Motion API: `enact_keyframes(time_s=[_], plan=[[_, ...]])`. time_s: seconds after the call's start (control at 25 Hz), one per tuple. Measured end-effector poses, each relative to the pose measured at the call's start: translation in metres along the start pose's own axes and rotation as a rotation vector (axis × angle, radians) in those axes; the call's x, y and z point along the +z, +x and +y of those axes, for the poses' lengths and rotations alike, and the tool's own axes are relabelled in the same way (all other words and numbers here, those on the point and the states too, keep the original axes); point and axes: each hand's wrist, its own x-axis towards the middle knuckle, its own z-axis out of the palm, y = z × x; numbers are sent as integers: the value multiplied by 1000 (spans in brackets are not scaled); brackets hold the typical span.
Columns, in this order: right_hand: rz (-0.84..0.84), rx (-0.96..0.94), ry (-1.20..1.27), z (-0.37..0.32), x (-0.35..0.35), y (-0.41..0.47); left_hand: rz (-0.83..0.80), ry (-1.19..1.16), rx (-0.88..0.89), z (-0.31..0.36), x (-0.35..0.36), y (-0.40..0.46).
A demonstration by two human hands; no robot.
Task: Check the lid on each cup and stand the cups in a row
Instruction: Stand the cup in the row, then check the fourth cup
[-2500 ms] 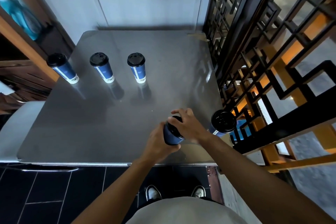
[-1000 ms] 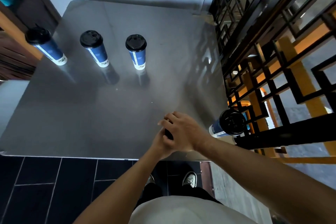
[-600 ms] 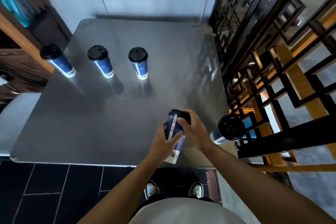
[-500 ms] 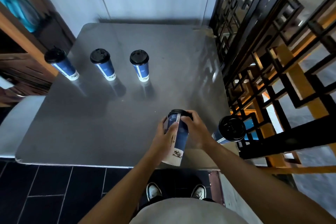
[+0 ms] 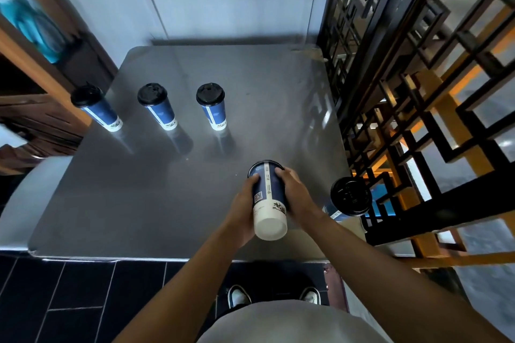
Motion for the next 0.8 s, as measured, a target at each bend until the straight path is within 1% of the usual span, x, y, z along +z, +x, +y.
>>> enact_keyframes(time_s=[0.08,0.32,0.44,0.52,0.64,0.8], plan=[[6,19,45,1,-1,0,23,-20,-4,0,4,0],[2,84,-15,-4,-3,-1,28,-71,-7,1,11,-4],[-29,134,24,-4,-4,-2,-5,15,-88,3,5,-3],[-37,155,54,-6,-4,-3,20,101,-119,7,5,-1],[-39,169,93,-7,-2,-4,82,172,-48,10,6,6],[-35,179,146,-8,-4,-6,88,166,-26,8,6,9]])
